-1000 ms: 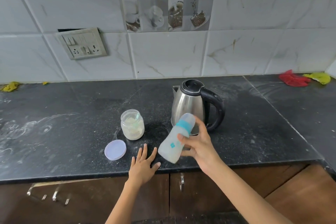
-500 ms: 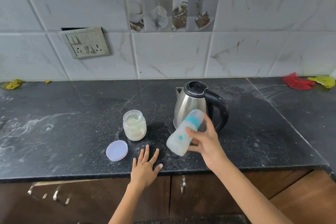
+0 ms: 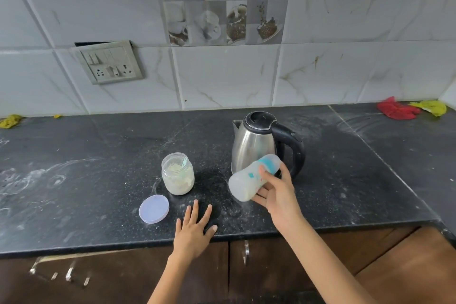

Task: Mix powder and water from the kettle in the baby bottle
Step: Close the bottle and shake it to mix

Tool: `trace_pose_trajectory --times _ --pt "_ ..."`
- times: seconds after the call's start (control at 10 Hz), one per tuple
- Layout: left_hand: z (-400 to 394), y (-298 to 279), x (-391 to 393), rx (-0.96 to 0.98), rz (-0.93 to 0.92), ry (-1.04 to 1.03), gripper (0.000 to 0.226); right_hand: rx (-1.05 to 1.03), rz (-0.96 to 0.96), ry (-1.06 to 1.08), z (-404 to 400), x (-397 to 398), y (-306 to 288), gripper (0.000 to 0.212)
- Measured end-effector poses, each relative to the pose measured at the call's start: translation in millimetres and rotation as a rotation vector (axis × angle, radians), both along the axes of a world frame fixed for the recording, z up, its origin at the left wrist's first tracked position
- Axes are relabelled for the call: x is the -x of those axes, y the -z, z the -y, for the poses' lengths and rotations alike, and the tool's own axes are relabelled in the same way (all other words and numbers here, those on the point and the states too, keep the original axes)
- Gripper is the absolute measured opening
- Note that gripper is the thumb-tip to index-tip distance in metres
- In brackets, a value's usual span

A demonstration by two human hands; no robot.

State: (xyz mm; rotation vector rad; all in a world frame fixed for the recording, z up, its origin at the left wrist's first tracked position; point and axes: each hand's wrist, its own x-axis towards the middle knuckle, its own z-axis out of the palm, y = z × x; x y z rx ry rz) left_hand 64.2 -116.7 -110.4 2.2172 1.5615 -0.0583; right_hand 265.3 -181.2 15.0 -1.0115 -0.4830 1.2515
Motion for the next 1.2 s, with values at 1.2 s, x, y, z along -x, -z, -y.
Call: trace_pose_trajectory --times 1.2 --pt "2 -9 -1 0.027 0.016 -0.009 0.06 -0.066 0.136 -0.18 5 -13 -23 0.096"
